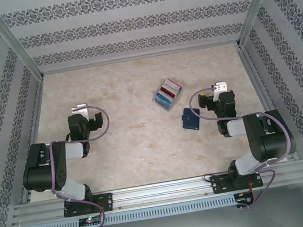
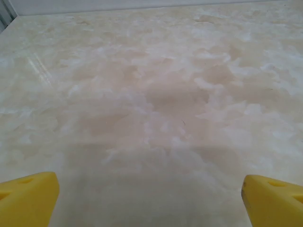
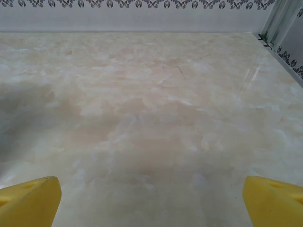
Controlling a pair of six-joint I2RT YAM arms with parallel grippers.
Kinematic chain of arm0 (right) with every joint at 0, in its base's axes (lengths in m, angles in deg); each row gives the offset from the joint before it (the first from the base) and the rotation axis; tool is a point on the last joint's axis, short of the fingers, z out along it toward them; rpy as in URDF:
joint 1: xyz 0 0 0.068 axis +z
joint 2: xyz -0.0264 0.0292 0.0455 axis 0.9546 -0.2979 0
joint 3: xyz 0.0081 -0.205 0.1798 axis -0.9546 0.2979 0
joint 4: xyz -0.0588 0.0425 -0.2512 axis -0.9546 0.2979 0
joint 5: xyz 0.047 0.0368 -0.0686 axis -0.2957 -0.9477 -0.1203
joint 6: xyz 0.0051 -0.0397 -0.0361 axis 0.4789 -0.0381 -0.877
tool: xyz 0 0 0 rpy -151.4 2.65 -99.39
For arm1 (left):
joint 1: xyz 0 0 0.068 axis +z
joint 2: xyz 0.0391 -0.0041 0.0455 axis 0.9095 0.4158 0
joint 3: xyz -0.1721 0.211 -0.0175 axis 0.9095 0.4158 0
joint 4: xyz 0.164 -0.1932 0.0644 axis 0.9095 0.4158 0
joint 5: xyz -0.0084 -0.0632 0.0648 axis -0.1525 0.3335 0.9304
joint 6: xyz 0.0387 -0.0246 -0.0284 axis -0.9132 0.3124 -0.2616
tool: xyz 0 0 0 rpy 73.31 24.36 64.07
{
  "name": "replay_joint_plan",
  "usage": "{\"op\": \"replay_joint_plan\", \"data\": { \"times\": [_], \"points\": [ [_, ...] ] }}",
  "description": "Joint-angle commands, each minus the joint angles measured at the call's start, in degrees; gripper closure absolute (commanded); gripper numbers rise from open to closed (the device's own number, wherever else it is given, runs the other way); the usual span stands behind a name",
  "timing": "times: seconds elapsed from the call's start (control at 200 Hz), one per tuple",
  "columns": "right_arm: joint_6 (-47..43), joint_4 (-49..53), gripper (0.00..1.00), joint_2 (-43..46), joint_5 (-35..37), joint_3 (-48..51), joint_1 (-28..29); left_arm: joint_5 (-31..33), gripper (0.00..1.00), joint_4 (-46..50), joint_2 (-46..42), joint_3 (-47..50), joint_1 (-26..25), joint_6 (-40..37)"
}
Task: Put the credit cards into the card holder
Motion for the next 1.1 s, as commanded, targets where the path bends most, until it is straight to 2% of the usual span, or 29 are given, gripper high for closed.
{"op": "replay_joint_plan", "data": {
  "times": [0.0,0.864,0.929,0.964,1.009,1.094],
  "points": [
    [0.5,-0.1,0.02,0.7,-0.9,-1.3,-0.1,-0.7,0.01,-2.1,0.1,0.1,0.6,1.1],
    [0.5,-0.2,0.02,0.8,-1.4,-1.2,-0.2,-0.7,0.01,-2.3,0.0,0.3,0.6,1.1],
    [1.2,-0.8,0.02,1.8,-0.5,-1.1,-0.3,3.6,0.01,-1.4,-1.1,0.2,0.5,2.8],
    [1.5,1.6,0.02,4.1,0.5,-1.3,-0.3,5.7,0.01,0.1,-2.1,0.0,0.5,3.7],
    [2.0,8.6,0.02,7.7,2.7,-3.0,-0.2,4.7,0.00,1.1,-2.7,-0.7,0.4,2.9],
    [3.8,15.3,0.02,14.1,7.0,-4.6,0.0,6.9,0.00,12.5,-7.3,-4.6,-2.4,0.9]
  ]
}}
